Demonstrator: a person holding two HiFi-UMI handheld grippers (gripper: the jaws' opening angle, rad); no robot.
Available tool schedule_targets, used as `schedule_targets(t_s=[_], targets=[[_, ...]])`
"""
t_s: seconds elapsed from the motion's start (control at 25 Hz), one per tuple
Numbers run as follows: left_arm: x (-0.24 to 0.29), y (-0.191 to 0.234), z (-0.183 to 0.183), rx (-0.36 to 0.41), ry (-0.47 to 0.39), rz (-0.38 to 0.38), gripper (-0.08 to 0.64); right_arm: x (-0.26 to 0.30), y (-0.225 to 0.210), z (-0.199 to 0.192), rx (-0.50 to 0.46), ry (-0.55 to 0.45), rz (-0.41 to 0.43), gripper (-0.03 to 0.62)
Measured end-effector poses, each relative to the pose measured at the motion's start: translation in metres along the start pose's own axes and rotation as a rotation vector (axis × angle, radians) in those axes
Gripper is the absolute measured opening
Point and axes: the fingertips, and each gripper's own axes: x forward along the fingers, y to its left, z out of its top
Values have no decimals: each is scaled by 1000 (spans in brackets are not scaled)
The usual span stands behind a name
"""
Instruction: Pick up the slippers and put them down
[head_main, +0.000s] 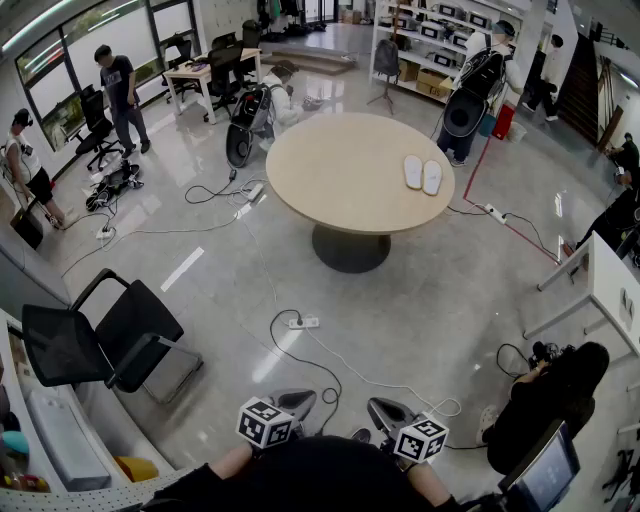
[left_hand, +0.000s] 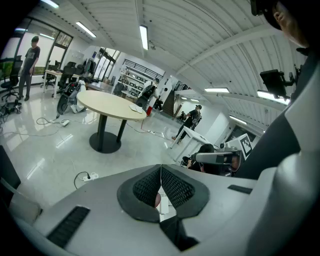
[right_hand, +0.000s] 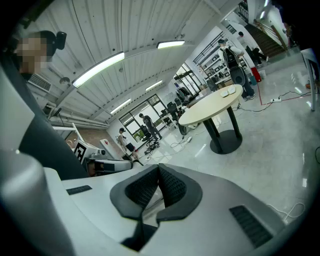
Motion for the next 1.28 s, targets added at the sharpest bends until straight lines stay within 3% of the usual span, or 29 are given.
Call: schedule_targets(t_s=[0.48,0.68,0.76,0.8,0.92,1.04,1.12,1.2,1.28], targets=[[5,-13,0,9,8,-5,23,-13,4,-9,-58,19,1,12],[6,-18,14,110,-23,32,21,-23,1,5,-174,-15,-56,12],[5,-22,26,188,-49,51,22,-27,-4,19,-318,-32,-130,12],[4,-25,33,238,-67,59,21,-30,-4,28,-439,-32,-170,12],[4,-42,58,395,-129,75,21,-38,7,59,-904,26,-235,12],[9,-52,73,455,-168,86,22,-47,25,103,-1271,-11,-257,12],[13,-58,79,430,-189,85,21,-55,36,134,-1354,-108,-259,12],[18,-68,82,372,-211,74,22,-61,47,156,-1304,-199,-216,12],[23,-79,80,306,-232,61,23,-66,56,162,-1193,-270,-146,12]])
